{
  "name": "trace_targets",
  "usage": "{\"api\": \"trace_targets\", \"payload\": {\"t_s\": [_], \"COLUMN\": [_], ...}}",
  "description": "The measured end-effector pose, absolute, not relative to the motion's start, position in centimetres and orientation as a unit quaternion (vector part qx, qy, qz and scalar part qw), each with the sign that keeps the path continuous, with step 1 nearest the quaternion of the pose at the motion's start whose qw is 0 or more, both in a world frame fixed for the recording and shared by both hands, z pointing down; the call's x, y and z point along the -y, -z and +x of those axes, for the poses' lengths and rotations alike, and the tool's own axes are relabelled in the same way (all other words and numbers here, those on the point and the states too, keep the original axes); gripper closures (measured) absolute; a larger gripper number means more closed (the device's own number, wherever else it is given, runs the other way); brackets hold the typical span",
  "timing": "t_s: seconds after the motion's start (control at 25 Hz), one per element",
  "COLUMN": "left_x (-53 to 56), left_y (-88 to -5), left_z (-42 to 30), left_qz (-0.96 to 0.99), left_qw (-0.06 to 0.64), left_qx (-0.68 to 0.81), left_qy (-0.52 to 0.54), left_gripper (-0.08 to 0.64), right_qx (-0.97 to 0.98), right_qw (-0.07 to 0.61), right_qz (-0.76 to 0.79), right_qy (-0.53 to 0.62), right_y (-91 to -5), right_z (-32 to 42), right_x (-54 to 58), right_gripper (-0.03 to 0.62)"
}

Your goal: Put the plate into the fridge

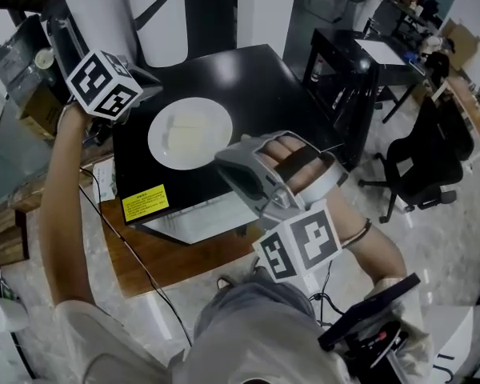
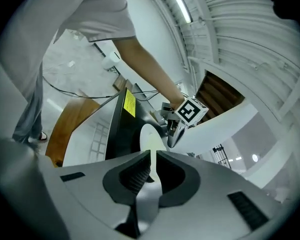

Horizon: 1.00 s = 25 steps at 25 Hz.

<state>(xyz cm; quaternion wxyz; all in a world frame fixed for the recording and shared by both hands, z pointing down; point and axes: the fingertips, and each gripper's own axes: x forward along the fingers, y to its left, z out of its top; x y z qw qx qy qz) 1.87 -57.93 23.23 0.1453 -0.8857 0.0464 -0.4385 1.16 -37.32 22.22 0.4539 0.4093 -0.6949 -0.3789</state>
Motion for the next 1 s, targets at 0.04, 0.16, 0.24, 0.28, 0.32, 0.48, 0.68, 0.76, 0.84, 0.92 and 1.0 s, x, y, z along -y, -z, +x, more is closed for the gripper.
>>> {"api": "trace_targets", "payload": {"t_s": [0.04,0.16,0.24,0.28,0.32,0.48,0.68,0.76,0.84,0.92,1.0], "left_x": [58.3,58.7,58.5,58.4,58.3,58.6,58.7,58.5,58.3,58.1,58.1], "left_y": [-23.5,-24.3,-24.7,-24.9,-25.1,-25.9,-26.9,-26.7,-26.5,-26.5,-26.5], "left_z": [2.2,2.8,3.0,3.2,3.5,4.0,4.1,4.2,4.3,4.3,4.3], "left_qz": [-0.884,-0.879,-0.878,-0.878,-0.879,-0.877,-0.873,-0.873,-0.874,-0.876,-0.878], "left_qw": [0.147,0.155,0.16,0.161,0.161,0.171,0.168,0.166,0.164,0.162,0.158], "left_qx": [-0.043,-0.03,-0.025,-0.021,-0.018,-0.014,0.001,0.006,0.009,0.009,0.009], "left_qy": [0.442,0.451,0.451,0.45,0.449,0.45,0.458,0.458,0.457,0.454,0.452], "left_gripper": [0.541,0.541,0.541,0.541,0.541,0.541,0.541,0.541,0.541,0.541,0.541], "right_qx": [0.691,0.676,0.675,0.678,0.68,0.664,0.636,0.631,0.619,0.604,0.588], "right_qw": [0.464,0.495,0.507,0.513,0.52,0.548,0.584,0.582,0.582,0.581,0.579], "right_qz": [0.402,0.382,0.368,0.36,0.349,0.329,0.303,0.304,0.311,0.319,0.327], "right_qy": [0.381,0.39,0.389,0.385,0.381,0.388,0.403,0.413,0.427,0.442,0.46], "right_y": [-22.5,-23.3,-24.2,-24.8,-25.1,-25.4,-26.0,-25.7,-25.6,-25.5,-25.5], "right_z": [1.4,1.7,1.7,1.7,1.8,2.3,2.0,1.6,1.6,1.7,1.7], "right_x": [37.9,39.1,39.2,39.2,39.2,40.1,41.2,41.4,41.7,42.0,42.4], "right_gripper": [0.572,0.572,0.571,0.57,0.559,0.489,0.485,0.485,0.485,0.485,0.486]}}
